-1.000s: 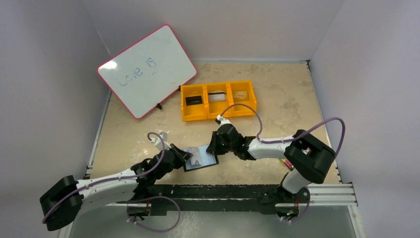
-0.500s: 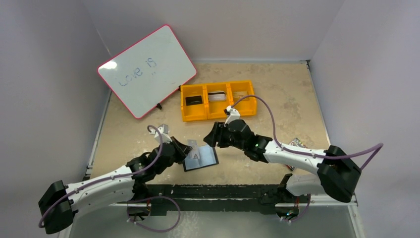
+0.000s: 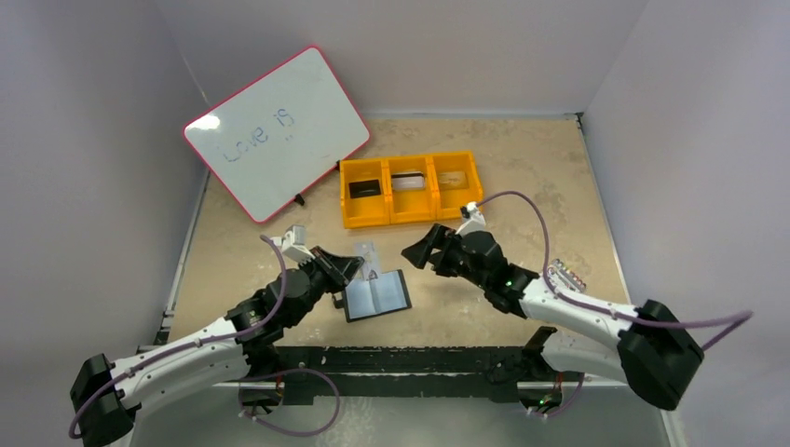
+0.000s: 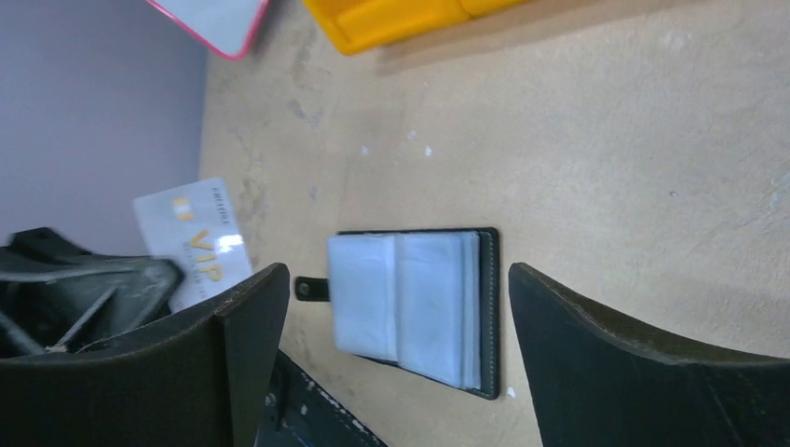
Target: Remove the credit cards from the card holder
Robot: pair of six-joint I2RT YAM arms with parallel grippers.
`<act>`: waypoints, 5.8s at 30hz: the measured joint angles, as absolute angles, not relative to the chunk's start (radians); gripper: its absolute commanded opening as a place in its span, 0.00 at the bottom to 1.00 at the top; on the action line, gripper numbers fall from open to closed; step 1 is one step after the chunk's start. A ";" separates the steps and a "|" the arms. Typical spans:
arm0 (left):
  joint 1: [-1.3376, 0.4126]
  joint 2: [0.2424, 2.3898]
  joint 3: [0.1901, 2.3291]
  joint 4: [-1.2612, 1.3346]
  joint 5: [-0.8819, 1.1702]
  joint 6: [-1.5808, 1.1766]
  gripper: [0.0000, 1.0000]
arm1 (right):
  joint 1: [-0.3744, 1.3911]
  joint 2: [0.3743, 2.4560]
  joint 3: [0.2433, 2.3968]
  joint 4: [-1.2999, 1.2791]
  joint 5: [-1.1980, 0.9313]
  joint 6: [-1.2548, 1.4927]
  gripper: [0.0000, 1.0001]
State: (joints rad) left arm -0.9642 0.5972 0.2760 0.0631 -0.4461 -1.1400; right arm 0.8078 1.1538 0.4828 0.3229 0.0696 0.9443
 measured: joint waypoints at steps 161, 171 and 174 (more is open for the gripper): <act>-0.964 0.466 0.470 -0.369 -0.585 -0.975 0.80 | 0.619 2.006 1.243 0.407 0.090 -1.013 0.00; -0.964 0.472 0.473 -0.370 -0.585 -0.975 0.80 | 0.609 2.043 1.287 0.362 0.064 -1.046 0.00; -0.964 0.471 0.474 -0.370 -0.585 -0.975 0.80 | 0.607 2.043 1.301 0.346 0.057 -1.053 0.00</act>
State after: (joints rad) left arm -0.9642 0.4713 0.4736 -0.3698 -0.5846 -0.9749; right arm 0.6075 2.0430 1.3006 0.3462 0.0574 -1.0531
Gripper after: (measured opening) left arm 0.800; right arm 0.007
